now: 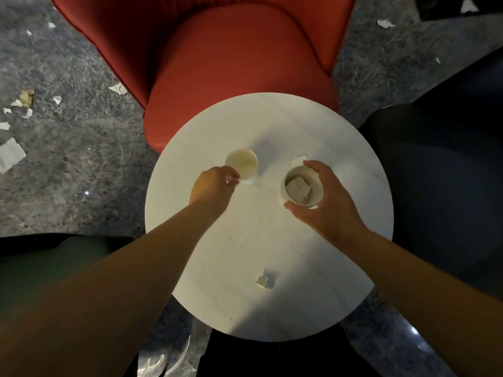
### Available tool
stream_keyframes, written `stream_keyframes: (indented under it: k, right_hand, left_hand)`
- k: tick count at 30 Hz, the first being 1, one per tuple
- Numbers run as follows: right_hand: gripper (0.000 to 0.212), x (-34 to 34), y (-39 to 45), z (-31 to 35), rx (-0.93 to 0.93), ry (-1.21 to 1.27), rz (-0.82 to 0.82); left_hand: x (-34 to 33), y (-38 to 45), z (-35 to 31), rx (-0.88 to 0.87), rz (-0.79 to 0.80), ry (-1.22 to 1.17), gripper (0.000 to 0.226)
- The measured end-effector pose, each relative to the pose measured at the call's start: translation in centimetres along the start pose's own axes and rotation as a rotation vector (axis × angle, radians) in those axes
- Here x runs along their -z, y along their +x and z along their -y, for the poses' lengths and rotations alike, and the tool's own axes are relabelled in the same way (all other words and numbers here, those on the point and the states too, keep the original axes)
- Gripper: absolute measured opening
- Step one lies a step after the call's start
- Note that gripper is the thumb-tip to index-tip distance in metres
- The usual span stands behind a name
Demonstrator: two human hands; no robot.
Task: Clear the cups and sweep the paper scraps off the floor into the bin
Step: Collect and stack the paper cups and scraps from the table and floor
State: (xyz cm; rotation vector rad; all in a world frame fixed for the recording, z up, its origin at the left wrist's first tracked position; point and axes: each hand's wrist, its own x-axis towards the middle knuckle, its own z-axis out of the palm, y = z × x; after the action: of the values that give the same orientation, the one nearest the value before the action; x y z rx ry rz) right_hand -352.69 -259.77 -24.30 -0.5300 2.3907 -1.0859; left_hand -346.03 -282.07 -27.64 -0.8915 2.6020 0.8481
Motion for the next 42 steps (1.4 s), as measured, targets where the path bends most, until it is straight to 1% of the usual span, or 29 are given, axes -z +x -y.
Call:
stream_keyframes:
  k: [6, 11, 16, 18, 20, 23, 26, 29, 33, 39, 40, 42]
  right_hand:
    - [0.078, 1.9, -0.6, 1.0, -0.028, -0.032, -0.052]
    - [0.077, 3.1, -1.9, 1.2, -0.044, -0.036, -0.067]
    - [0.07, 3.4, -2.9, 2.3, 0.018, 0.012, -0.075]
    - [0.07, 3.0, -3.0, 2.6, 0.021, 0.043, -0.036]
    - [0.073, 2.2, -2.8, 2.7, 0.023, 0.057, 0.026]
    - [0.068, 0.5, -2.2, 2.1, 0.062, 0.045, 0.088]
    - [0.076, -1.5, -1.0, 0.8, 0.06, -0.017, 0.133]
    - [0.083, -3.1, -0.2, -1.2, 0.029, -0.099, 0.188]
    - [0.082, -4.4, -0.1, -2.9, 0.009, -0.103, 0.197]
    - [0.082, -5.0, 0.2, -3.7, 0.028, -0.128, 0.18]
    - [0.081, -5.0, 0.3, -3.8, 0.031, -0.129, 0.182]
    - [0.079, -4.9, 0.4, -3.7, 0.037, -0.127, 0.19]
  left_hand:
    - [-3.8, -4.7, -1.4, -0.213, 0.129, 0.199, 0.022]
    - [-5.7, -6.1, -2.3, -0.221, 0.159, 0.203, 0.026]
    - [-4.8, -6.7, -1.6, -0.257, 0.137, 0.145, 0.039]
    - [-4.1, -6.9, -0.9, -0.215, 0.077, 0.102, 0.037]
    - [-3.3, -7.0, 0.3, -0.127, -0.019, 0.043, 0.032]
    - [-2.2, -7.1, 2.9, -0.006, -0.148, -0.004, 0.029]
    - [-1.6, -6.9, 5.6, 0.103, -0.219, -0.023, 0.03]
    - [-1.4, -6.3, 7.4, 0.188, -0.208, 0.0, 0.036]
    - [-2.2, -5.3, 8.5, 0.255, -0.153, -0.02, 0.038]
    - [-3.8, -4.4, 8.5, 0.324, -0.05, -0.051, 0.013]
    - [-3.9, -4.4, 8.4, 0.332, -0.041, -0.044, 0.015]
    - [-3.9, -4.6, 7.8, 0.319, -0.033, -0.061, 0.032]
